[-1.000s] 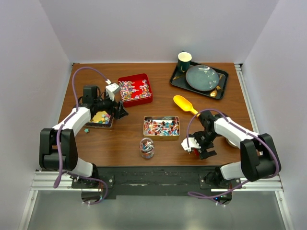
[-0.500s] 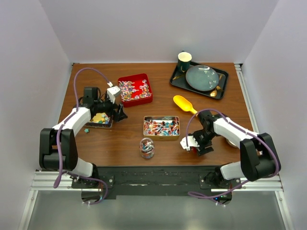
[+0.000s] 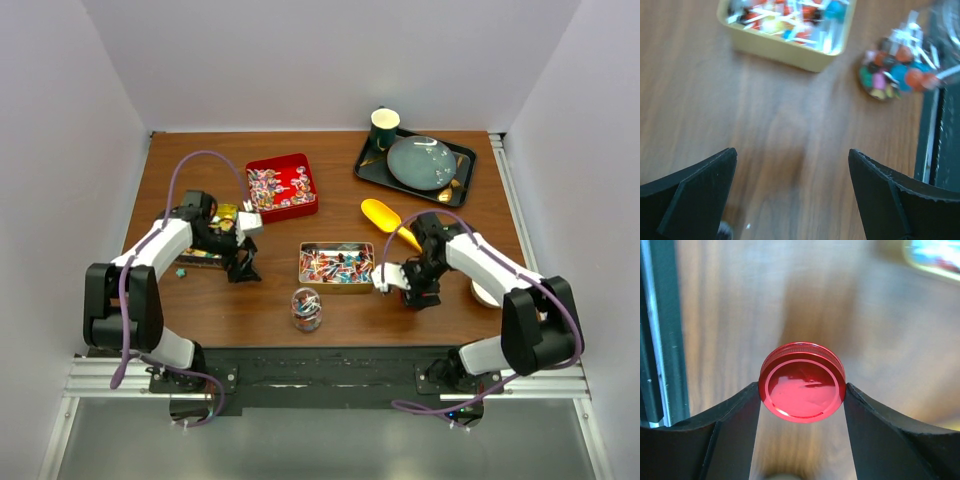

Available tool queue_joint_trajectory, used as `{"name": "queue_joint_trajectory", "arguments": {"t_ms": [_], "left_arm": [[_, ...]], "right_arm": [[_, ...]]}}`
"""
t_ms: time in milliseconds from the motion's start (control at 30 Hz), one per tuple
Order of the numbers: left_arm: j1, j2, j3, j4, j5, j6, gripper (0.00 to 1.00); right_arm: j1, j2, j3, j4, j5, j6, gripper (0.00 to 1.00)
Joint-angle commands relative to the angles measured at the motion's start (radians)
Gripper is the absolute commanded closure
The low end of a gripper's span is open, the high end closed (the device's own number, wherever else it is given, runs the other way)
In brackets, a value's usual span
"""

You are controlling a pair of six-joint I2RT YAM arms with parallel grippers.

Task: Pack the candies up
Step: Pick up the bottle lid at the center of the board, then close the bottle lid on the packing bottle.

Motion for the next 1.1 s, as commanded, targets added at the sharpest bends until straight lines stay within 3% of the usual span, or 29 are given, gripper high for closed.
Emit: {"name": "queue_joint_trajectory", "arguments": {"t_ms": [0, 267, 467, 533, 600, 667, 700, 833, 1067], "left_arm": [[-0.074, -0.020, -0.022, -0.123, 0.091, 0.288, 0.02], [-0.287, -0.095, -0.151, 0.019, 0.140, 0.274, 0.04], [-0.390, -0.152, -0.239, 0.206, 0.127, 0.117, 0.08], [-0.396, -0.156, -0.236, 0.220, 0.205, 0.134, 0.09], [-0.428, -0.159, -0.242, 0.299, 0.219, 0.000, 0.10], [-0.477, -0.170, -0.277, 0.447, 0.209, -0.083, 0.11], [-0.498, -0.175, -0.294, 0.516, 0.195, -0.198, 0.12], [-0.595, -0.184, -0.413, 0.924, 0.108, -0.414, 0.12], [-0.699, -0.034, -0.441, 1.346, -0.044, -0.622, 0.13]], "right_arm": [[-0.016, -0.013, 0.179, -0.075, -0.025, 0.215, 0.44], [-0.036, 0.030, 0.454, -0.166, -0.008, 0.428, 0.45], [-0.036, 0.059, 0.629, -0.216, 0.032, 0.522, 0.46], [-0.036, 0.051, 0.660, -0.227, 0.034, 0.539, 0.47], [-0.036, 0.041, 0.667, -0.230, 0.035, 0.559, 0.47], [-0.036, 0.027, 0.672, -0.232, 0.034, 0.569, 0.47], [-0.036, 0.022, 0.676, -0.233, 0.031, 0.582, 0.48], [-0.036, -0.010, 0.684, -0.241, -0.015, 0.599, 0.48], [-0.036, -0.081, 0.641, -0.232, -0.092, 0.648, 0.48]]}}
